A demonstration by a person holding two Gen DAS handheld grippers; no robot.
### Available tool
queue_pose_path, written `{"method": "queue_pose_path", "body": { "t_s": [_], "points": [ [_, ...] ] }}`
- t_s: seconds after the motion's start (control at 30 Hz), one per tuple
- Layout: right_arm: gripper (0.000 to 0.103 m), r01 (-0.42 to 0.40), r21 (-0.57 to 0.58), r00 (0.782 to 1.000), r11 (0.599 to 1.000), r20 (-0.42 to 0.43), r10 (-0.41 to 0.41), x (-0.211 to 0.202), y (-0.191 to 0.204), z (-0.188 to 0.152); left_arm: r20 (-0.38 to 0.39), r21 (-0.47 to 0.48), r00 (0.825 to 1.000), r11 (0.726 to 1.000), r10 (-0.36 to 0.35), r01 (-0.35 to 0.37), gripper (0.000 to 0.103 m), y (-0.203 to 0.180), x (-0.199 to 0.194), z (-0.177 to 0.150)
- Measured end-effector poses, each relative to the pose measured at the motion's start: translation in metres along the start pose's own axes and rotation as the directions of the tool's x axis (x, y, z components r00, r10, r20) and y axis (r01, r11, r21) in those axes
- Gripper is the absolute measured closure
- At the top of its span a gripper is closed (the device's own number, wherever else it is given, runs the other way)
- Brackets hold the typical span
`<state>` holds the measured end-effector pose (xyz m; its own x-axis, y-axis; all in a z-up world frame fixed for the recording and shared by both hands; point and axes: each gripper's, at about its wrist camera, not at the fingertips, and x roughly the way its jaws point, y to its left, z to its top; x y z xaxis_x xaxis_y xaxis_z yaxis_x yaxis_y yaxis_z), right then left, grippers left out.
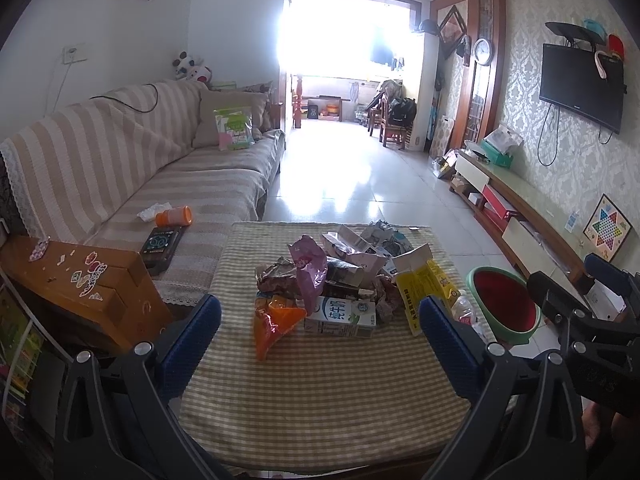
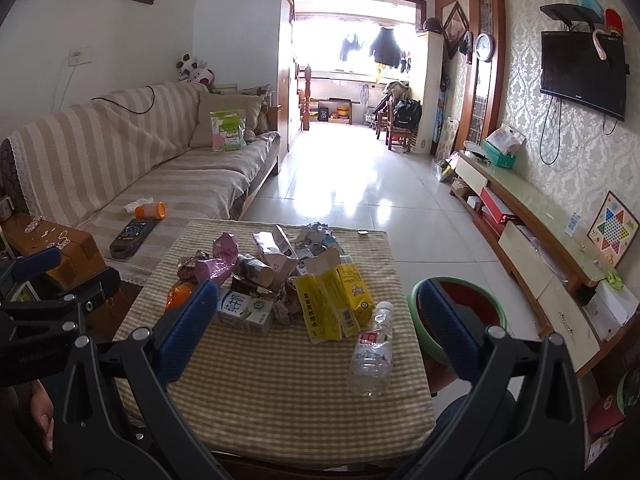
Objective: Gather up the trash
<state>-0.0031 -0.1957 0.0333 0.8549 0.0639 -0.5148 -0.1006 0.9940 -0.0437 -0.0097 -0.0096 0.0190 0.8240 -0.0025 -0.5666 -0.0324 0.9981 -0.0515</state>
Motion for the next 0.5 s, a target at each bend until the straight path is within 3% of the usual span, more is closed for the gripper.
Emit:
{"method": "queue_pose_path", "body": {
  "t_s": [0.5],
  "points": [
    [0.003, 0.022, 0.020, 0.999, 1.000, -0.031, -0.022, 0.003, -0.004, -0.003, 0.071, 0.012, 0.997, 1.000, 0.001, -0.002, 0.008, -0.003, -0.012, 0.005]
  ]
}}
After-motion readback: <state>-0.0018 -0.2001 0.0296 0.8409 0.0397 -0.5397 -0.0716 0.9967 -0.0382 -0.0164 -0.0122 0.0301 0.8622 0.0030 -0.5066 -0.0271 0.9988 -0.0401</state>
